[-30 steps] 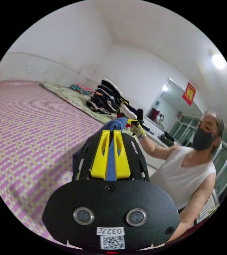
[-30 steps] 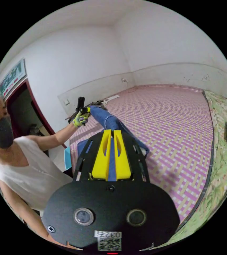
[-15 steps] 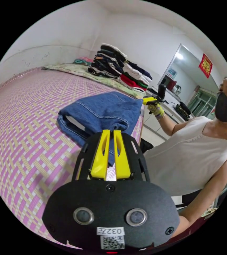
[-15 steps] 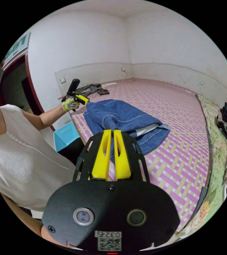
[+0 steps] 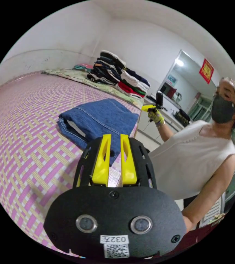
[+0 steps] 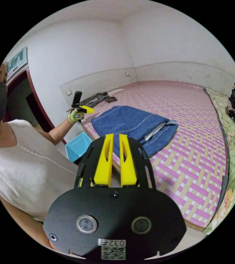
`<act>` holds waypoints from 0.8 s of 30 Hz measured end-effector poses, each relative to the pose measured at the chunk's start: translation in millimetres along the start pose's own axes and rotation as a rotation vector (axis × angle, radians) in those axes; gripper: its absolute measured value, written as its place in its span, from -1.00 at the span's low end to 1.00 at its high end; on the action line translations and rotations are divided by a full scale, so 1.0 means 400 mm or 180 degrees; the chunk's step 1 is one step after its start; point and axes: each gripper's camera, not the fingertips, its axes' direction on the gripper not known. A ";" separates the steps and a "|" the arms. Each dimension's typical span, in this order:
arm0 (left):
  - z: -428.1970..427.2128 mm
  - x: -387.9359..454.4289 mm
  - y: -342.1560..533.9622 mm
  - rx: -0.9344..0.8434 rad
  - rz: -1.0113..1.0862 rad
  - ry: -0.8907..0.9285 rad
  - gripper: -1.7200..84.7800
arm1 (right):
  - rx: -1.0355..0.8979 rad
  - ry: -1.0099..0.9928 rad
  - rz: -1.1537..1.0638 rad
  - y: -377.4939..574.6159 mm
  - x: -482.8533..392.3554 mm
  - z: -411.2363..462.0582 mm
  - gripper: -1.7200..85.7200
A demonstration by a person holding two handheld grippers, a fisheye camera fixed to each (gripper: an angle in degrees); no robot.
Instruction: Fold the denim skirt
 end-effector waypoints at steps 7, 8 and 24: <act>0.179 -0.048 -0.018 0.0025 -0.0497 0.0110 -0.90 | -0.0333 -0.0074 0.0010 -0.054 0.016 0.167 -0.93; 0.201 -0.043 -0.012 -0.0037 -0.0514 -0.0010 -0.91 | -0.0479 0.0001 0.0015 -0.040 0.023 0.191 -0.96; 0.271 -0.088 -0.021 -0.0092 -0.0600 -0.0533 -0.98 | -0.0171 -0.0038 0.0061 0.096 0.088 0.231 -0.98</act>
